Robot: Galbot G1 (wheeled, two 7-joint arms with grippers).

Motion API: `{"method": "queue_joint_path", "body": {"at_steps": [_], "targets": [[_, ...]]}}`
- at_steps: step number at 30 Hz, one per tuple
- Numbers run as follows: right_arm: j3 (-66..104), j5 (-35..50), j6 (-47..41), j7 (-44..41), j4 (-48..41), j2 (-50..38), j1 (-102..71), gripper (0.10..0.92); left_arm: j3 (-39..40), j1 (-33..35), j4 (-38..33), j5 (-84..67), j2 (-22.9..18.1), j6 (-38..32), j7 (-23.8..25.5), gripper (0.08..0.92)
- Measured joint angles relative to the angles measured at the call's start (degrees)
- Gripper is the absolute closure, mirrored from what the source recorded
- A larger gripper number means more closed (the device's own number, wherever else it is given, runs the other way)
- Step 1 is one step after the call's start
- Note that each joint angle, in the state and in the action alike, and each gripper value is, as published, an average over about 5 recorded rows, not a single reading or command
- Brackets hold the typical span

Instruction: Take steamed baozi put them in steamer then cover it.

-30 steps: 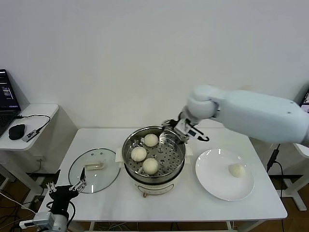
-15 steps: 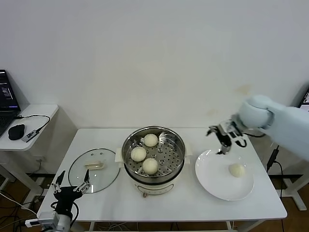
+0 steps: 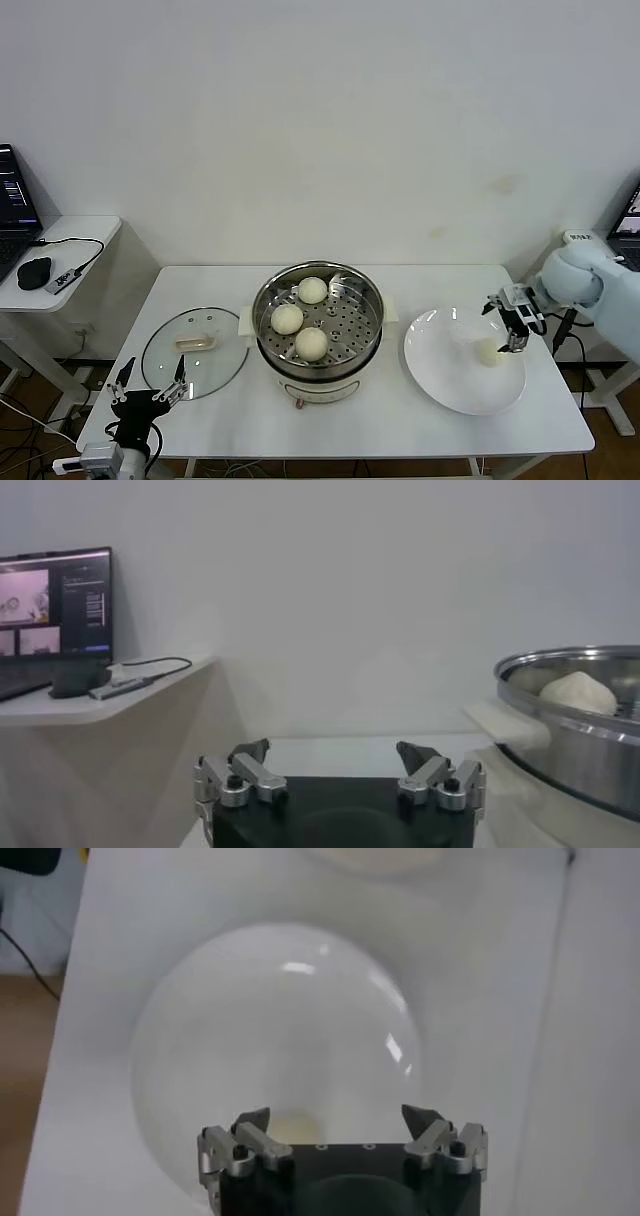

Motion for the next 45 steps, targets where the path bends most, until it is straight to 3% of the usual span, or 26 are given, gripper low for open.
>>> {"method": "queue_joint_path", "body": {"at_steps": [16, 33, 45], "targets": [[8.51, -6.38, 0.12, 0.59, -12.09, 7.93, -8.86, 0.205, -1.14, 0.23, -0.01, 0.17, -0.12, 0.00, 0.10, 0.177], [10.64, -8.80, -0.95, -0.18, -16.64, 11.68, -10.90, 0.382, -1.02, -0.04, 0.61, 0.11, -0.26, 0.00, 0.14, 0.177], [8.20, -7.42, -1.49, -1.97, -15.24, 10.16, -7.74, 0.438, -0.99, -0.09, 0.44, 0.11, -0.25, 0.02, 0.13, 0.177]]}}
